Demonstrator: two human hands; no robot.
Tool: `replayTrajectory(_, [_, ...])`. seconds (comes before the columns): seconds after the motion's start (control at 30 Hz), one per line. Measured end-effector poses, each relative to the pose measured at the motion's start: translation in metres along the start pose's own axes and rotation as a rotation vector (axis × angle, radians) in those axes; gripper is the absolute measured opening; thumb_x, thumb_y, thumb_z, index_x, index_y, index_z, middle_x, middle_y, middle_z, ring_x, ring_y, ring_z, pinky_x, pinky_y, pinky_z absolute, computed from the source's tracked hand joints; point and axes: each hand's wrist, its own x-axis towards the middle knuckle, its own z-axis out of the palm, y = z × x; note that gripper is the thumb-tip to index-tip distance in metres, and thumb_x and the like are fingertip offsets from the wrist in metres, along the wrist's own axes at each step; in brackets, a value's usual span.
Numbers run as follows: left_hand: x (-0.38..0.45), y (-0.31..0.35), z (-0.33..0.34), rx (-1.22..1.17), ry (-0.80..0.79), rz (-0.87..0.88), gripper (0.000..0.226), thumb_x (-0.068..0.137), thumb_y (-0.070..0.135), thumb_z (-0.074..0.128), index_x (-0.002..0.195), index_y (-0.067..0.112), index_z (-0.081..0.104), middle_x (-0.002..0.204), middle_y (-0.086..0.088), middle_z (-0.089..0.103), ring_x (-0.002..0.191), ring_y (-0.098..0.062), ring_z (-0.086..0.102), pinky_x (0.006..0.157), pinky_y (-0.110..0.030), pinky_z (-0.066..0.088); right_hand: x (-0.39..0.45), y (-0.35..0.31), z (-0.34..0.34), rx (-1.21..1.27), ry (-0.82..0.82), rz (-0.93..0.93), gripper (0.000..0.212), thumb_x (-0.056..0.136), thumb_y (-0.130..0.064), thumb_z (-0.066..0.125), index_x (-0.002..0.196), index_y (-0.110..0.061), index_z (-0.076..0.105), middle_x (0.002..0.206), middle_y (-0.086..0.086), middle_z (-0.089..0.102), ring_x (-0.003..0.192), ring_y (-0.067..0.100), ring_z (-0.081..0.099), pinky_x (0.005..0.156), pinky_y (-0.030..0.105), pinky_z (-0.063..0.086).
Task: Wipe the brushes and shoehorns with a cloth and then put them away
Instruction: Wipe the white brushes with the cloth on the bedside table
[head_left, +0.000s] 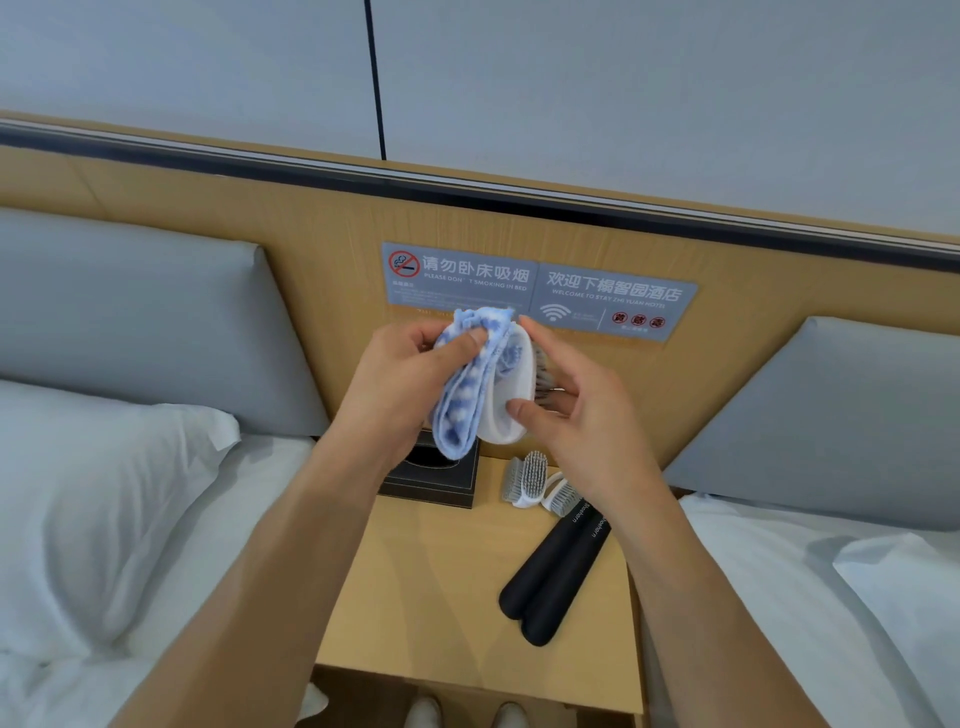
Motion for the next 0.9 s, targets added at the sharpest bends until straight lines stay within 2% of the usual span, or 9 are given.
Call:
replayTrajectory(0.07, [0.004, 0.003, -0.001, -0.022, 0.008, -0.049, 0.023, 0.089, 0.025, 0.071, 0.084, 0.004, 0.075, 0.079, -0.014, 0.075, 0.07, -0.023, 0.073, 0.065, -0.034, 0.059, 0.0, -0.003, 0.001, -0.082, 0.009, -0.033, 0.077, 0.084, -0.016, 0.078, 0.147, -0.043, 0.043, 0.134, -0.019, 0.062, 0.118, 0.007, 0.062, 0.104, 0.046, 0.049])
replayTrajectory(0.2, [0.003, -0.001, -0.002, 0.025, -0.04, -0.009, 0.024, 0.088, 0.025, 0.072, 0.092, 0.001, 0.073, 0.088, -0.017, 0.074, 0.08, -0.026, 0.073, 0.074, -0.043, 0.058, 0.003, -0.002, -0.001, -0.053, 0.076, 0.039, 0.074, 0.083, -0.018, 0.08, 0.147, -0.035, 0.046, 0.127, -0.011, 0.066, 0.111, 0.006, 0.065, 0.097, 0.04, 0.055])
replayTrajectory(0.3, [-0.004, -0.012, -0.002, 0.068, -0.106, 0.028, 0.017, 0.086, 0.024, 0.074, 0.1, 0.014, 0.074, 0.102, -0.001, 0.073, 0.088, -0.018, 0.073, 0.07, -0.032, 0.06, 0.006, 0.0, -0.007, 0.007, 0.087, 0.051, 0.059, 0.083, -0.014, 0.079, 0.136, -0.03, 0.059, 0.115, -0.013, 0.072, 0.1, 0.002, 0.069, 0.091, 0.04, 0.059])
replayTrajectory(0.4, [-0.009, -0.015, 0.001, 0.101, -0.073, 0.046, 0.014, 0.084, 0.026, 0.076, 0.095, 0.018, 0.075, 0.101, 0.005, 0.07, 0.086, -0.015, 0.072, 0.067, -0.028, 0.06, 0.006, -0.001, -0.007, -0.012, 0.087, 0.025, 0.052, 0.082, -0.011, 0.079, 0.127, -0.033, 0.066, 0.106, -0.017, 0.074, 0.095, 0.001, 0.071, 0.087, 0.04, 0.059])
replayTrajectory(0.47, [-0.008, -0.011, 0.002, 0.072, -0.042, 0.03, 0.014, 0.083, 0.027, 0.075, 0.091, 0.016, 0.076, 0.096, -0.001, 0.073, 0.085, -0.021, 0.073, 0.069, -0.037, 0.061, 0.006, -0.001, -0.006, -0.045, 0.083, 0.002, 0.054, 0.08, -0.008, 0.079, 0.126, -0.035, 0.067, 0.102, -0.017, 0.075, 0.093, 0.004, 0.071, 0.086, 0.042, 0.059])
replayTrajectory(0.57, [0.002, -0.003, 0.0, -0.001, 0.032, -0.067, 0.036, 0.084, 0.026, 0.074, 0.093, -0.008, 0.068, 0.092, -0.027, 0.069, 0.08, -0.036, 0.071, 0.072, -0.05, 0.057, 0.007, -0.002, -0.002, -0.097, 0.075, -0.037, 0.061, 0.079, -0.009, 0.08, 0.13, -0.037, 0.064, 0.111, -0.018, 0.073, 0.101, 0.004, 0.069, 0.09, 0.041, 0.058])
replayTrajectory(0.67, [0.015, 0.004, -0.005, 0.01, 0.082, -0.166, 0.047, 0.082, 0.029, 0.076, 0.084, -0.016, 0.061, 0.08, -0.026, 0.066, 0.069, -0.027, 0.062, 0.067, -0.039, 0.046, 0.007, -0.003, 0.003, -0.13, 0.06, -0.05, 0.063, 0.079, -0.009, 0.08, 0.135, -0.035, 0.062, 0.12, -0.016, 0.071, 0.11, 0.007, 0.066, 0.094, 0.039, 0.056])
replayTrajectory(0.8, [0.025, 0.006, -0.007, 0.049, 0.073, -0.24, 0.025, 0.081, 0.028, 0.078, 0.075, 0.005, 0.07, 0.065, 0.0, 0.073, 0.057, -0.011, 0.069, 0.052, -0.02, 0.051, 0.005, -0.003, 0.009, -0.171, 0.081, -0.072, 0.064, 0.079, -0.012, 0.081, 0.136, -0.035, 0.061, 0.121, -0.017, 0.07, 0.11, 0.004, 0.065, 0.094, 0.036, 0.055])
replayTrajectory(0.9, [0.023, 0.006, -0.008, 0.064, 0.04, -0.228, 0.046, 0.079, 0.035, 0.08, 0.081, -0.009, 0.067, 0.07, -0.006, 0.073, 0.059, -0.016, 0.069, 0.057, -0.024, 0.052, 0.005, -0.002, 0.009, -0.13, 0.093, -0.035, 0.063, 0.078, -0.012, 0.082, 0.134, -0.033, 0.063, 0.121, -0.014, 0.071, 0.108, 0.007, 0.067, 0.093, 0.038, 0.056])
